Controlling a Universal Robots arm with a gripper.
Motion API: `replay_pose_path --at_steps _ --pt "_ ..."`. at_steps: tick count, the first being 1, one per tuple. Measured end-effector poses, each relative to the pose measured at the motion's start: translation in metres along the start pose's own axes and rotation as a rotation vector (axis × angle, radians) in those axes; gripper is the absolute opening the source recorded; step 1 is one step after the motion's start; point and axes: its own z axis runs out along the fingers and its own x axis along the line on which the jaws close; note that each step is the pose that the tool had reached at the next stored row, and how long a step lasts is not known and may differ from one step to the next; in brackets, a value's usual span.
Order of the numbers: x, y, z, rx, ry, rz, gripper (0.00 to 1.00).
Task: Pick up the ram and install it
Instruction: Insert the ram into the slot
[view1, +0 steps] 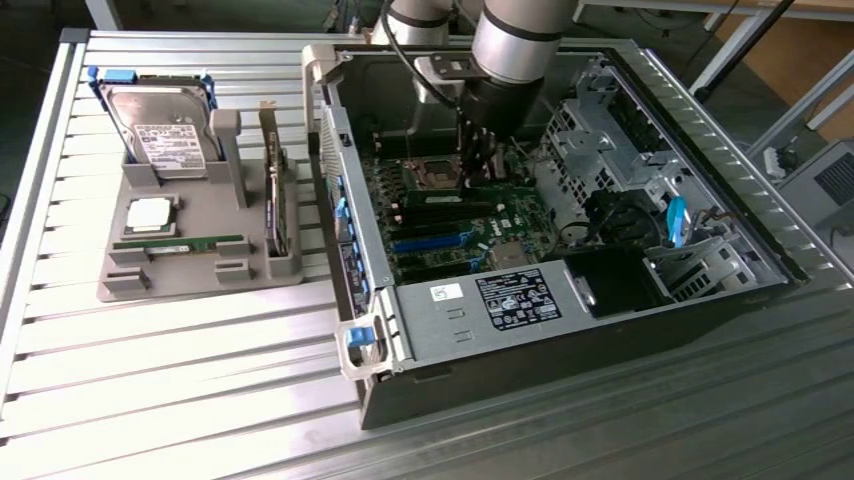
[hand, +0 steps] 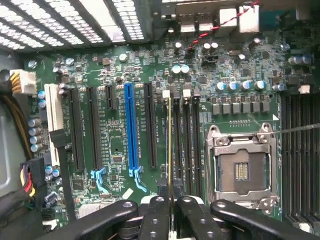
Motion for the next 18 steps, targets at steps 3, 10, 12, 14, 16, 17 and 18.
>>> replay_pose_path --at_steps 3,10,12,14,16,17,18 --pt "-0.0001 -0.0001 0.0003 0.0006 0.0023 -0.012 0.11" --pt "-0.0015 -0.0006 0.0028 0.0023 0.006 -0.059 0.11" --pt "-0.0021 -0.0008 0.0034 0.0021 0.006 -0.058 0.11" --pt "-0.0022 -0.0009 0.0044 0.0021 0.0061 -0.058 0.11" --pt "-0.0022 -0.0009 0.0055 0.0021 0.0061 -0.058 0.11" --pt "-0.0022 -0.001 0.0061 0.0019 0.0062 -0.058 0.11" --pt "-0.0023 -0.001 0.0066 0.002 0.0061 -0.058 0.11"
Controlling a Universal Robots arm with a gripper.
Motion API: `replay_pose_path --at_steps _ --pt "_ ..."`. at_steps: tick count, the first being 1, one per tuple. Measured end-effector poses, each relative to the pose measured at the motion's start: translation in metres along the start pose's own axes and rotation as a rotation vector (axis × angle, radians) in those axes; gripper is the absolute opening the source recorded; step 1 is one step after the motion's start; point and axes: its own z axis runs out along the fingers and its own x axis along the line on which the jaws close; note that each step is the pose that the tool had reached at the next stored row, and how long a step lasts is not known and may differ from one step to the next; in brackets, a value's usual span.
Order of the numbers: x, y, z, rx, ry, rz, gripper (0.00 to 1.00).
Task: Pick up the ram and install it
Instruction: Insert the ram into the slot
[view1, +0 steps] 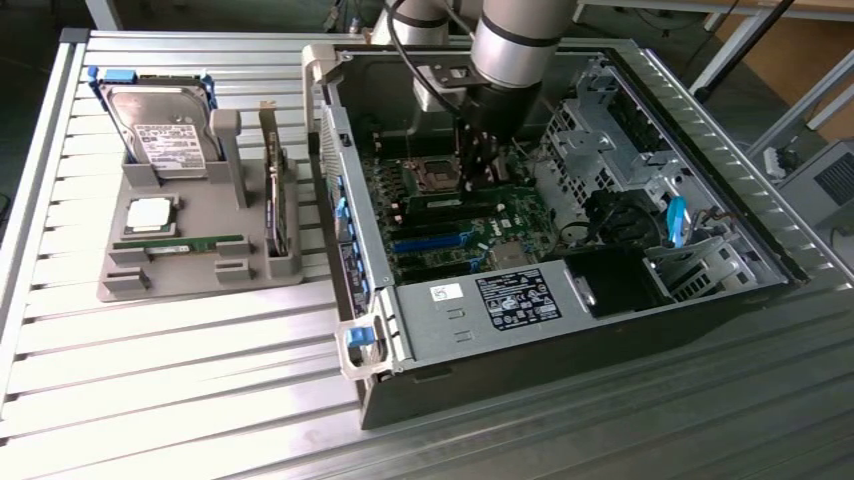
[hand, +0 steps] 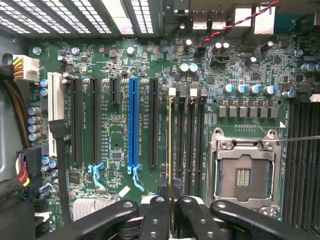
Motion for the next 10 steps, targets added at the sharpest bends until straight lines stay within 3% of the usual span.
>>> replay_pose_path --at_steps 10 --pt "-0.0003 -0.0001 0.0072 -0.0001 -0.0001 0.0 0.11"
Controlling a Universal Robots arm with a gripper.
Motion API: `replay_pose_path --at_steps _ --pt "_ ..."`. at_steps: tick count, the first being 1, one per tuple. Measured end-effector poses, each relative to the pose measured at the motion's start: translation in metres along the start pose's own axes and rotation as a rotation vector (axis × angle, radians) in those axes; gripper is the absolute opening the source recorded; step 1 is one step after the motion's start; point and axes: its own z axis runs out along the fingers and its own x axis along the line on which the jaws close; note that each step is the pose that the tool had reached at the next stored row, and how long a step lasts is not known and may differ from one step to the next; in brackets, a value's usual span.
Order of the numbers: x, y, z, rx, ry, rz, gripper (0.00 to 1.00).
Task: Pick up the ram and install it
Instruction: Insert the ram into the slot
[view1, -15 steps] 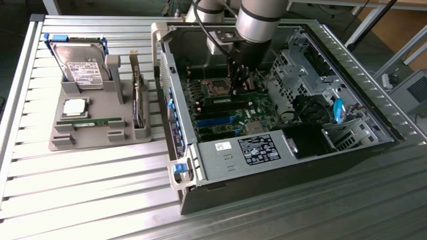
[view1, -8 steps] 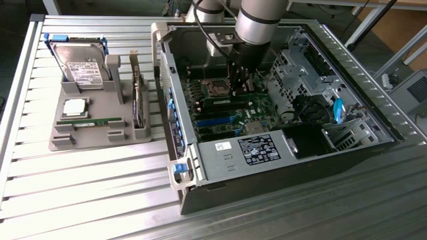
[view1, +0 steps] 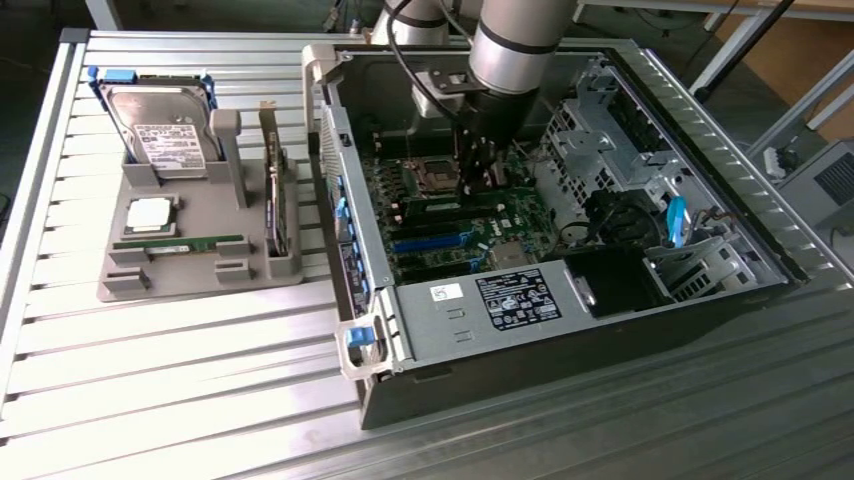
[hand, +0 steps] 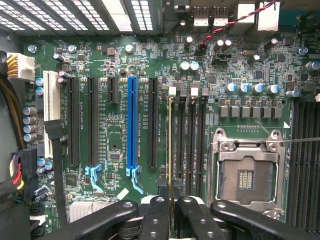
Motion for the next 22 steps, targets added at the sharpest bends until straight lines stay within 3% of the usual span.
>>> replay_pose_path --at_steps 5,14,18,22 --pt "-0.0001 -0.0007 0.0044 -0.0003 0.0003 0.0 0.11" --pt "-0.0012 -0.0008 0.0025 0.001 -0.0001 0.0 0.11" --pt "-0.0014 0.0 0.0046 0.0012 -0.0057 0.0 0.11" --pt "-0.0015 0.0016 0.0061 0.0017 -0.007 0.001 0.11"
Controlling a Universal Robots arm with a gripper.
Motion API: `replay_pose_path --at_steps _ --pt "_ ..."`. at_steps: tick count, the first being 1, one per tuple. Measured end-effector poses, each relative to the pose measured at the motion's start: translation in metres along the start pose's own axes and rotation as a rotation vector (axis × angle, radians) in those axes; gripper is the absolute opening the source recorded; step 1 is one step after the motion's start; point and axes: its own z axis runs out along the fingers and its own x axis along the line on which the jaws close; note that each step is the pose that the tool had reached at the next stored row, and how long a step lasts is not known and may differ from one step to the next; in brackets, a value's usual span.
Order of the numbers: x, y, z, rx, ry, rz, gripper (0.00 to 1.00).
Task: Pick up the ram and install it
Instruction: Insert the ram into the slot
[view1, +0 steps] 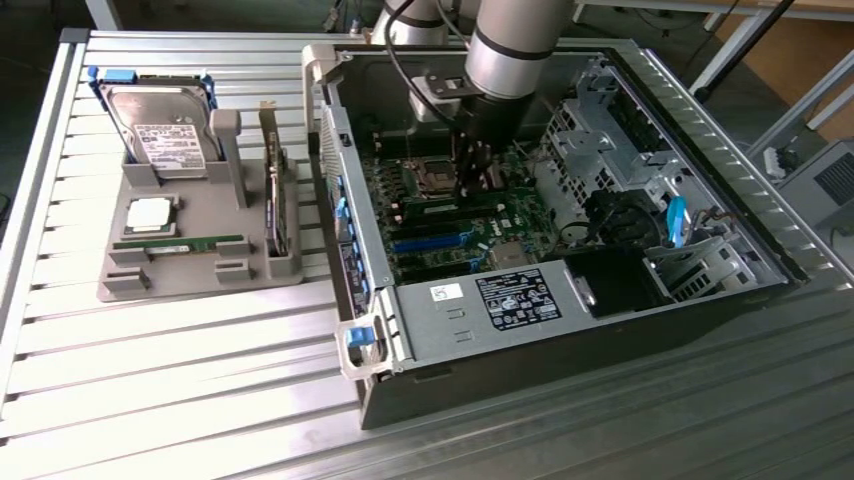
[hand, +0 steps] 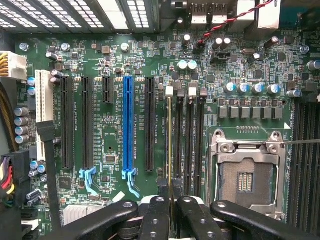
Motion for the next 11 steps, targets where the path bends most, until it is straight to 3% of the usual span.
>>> replay_pose_path --at_steps 2,4,10,11 --pt "0.0 0.0005 0.0 0.0006 0.0001 0.004 0.11" --pt "0.0001 0.0006 -0.0001 -0.0009 0.0005 0.046 0.11" --pt "0.0033 0.0006 0.0002 -0.0009 -0.003 0.044 0.11" --pt "0.0033 0.0006 0.0002 -0.0001 -0.0032 0.021 0.11"
